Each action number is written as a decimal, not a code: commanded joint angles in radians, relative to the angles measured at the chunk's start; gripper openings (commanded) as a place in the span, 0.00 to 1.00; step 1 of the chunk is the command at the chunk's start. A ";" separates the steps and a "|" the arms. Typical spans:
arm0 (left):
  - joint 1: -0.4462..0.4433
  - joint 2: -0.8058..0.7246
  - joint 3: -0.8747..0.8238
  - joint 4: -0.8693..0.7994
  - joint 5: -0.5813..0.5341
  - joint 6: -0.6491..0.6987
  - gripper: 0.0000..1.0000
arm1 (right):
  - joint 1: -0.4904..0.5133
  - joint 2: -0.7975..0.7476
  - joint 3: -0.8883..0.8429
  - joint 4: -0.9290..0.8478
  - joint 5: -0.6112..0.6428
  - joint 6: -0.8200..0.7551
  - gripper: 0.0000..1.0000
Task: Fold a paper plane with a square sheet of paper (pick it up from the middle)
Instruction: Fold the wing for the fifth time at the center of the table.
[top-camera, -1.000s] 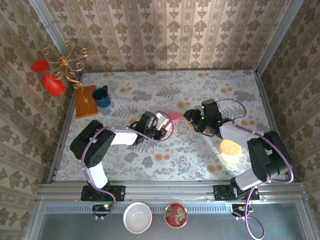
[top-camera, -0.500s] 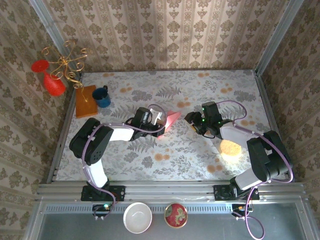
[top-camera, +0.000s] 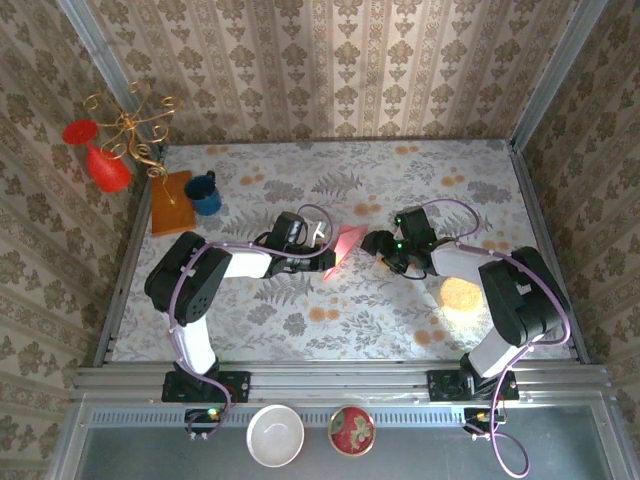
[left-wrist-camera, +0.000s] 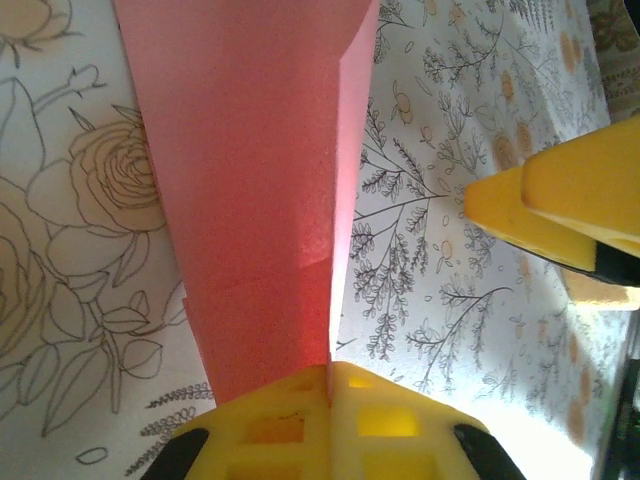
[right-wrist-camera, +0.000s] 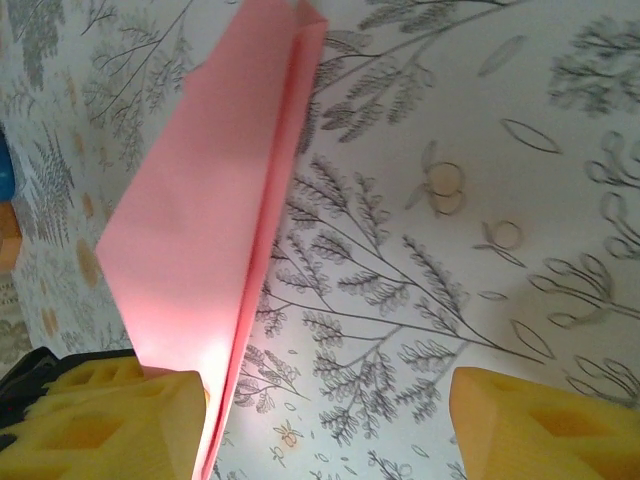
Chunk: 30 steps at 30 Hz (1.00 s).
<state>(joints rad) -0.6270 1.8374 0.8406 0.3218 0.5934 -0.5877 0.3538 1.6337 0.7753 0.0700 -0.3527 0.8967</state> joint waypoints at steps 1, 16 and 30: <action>0.000 0.024 0.008 0.022 0.041 -0.086 0.05 | 0.015 0.035 0.057 -0.014 -0.032 -0.104 0.68; -0.014 0.068 -0.020 0.065 0.037 -0.127 0.08 | 0.062 0.148 0.182 -0.134 -0.040 -0.194 0.68; -0.008 0.073 -0.060 0.157 0.030 -0.173 0.07 | 0.076 0.186 0.215 -0.158 -0.026 -0.221 0.61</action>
<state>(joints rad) -0.6399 1.8973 0.8070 0.4343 0.6178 -0.7322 0.4236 1.8023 0.9653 -0.0582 -0.3775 0.7021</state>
